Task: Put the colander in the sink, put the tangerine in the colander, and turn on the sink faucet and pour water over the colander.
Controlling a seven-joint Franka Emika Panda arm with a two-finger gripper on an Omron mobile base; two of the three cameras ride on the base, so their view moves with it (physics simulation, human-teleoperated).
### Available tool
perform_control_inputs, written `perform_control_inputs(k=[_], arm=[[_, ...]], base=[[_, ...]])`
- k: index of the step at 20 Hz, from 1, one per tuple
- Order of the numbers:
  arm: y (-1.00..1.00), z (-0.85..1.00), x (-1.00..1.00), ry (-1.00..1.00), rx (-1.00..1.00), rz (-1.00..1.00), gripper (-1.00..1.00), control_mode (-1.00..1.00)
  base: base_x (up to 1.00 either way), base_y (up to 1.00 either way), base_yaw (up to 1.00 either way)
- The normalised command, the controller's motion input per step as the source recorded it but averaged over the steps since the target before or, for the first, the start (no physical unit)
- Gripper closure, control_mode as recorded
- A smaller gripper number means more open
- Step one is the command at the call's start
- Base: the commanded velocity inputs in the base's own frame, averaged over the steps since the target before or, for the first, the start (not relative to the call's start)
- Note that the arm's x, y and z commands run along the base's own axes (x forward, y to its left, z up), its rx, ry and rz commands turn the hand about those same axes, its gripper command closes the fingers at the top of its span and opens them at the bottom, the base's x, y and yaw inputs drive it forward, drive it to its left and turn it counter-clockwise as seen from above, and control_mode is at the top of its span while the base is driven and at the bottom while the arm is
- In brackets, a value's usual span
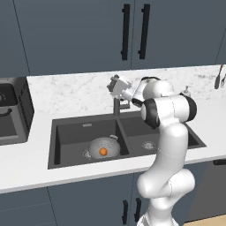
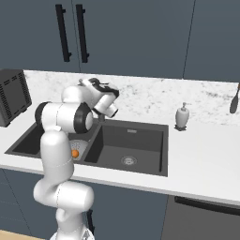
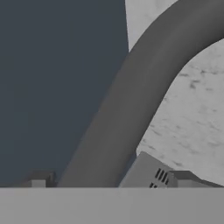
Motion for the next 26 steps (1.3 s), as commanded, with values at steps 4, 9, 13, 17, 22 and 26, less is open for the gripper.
perform_control_inputs(k=[4,9,13,17,22,26], arm=[[0.39,0.00,0.00,-0.19,0.00,-0.16,-1.00,-1.00],[0.50,0.00,0.00,-0.24,0.00,-0.20,-1.00,-1.00],[0.24,0.09,0.00,-0.18,0.00,-0.19,-1.00,-1.00],[-0.41,0.45,-0.38,-0.01,0.06,-0.06,-1.00,-1.00],[-0.88,0.52,-0.97,0.00,0.17,0.00,-1.00,-1.00],[-0.38,0.15,-0.94,0.02,0.10,0.00,-1.00,-1.00]], base=[[0.00,0.00,0.00],[0.00,0.00,0.00],[0.00,0.00,0.00],[0.00,0.00,0.00],[0.00,0.00,0.00],[0.00,0.00,0.00]])
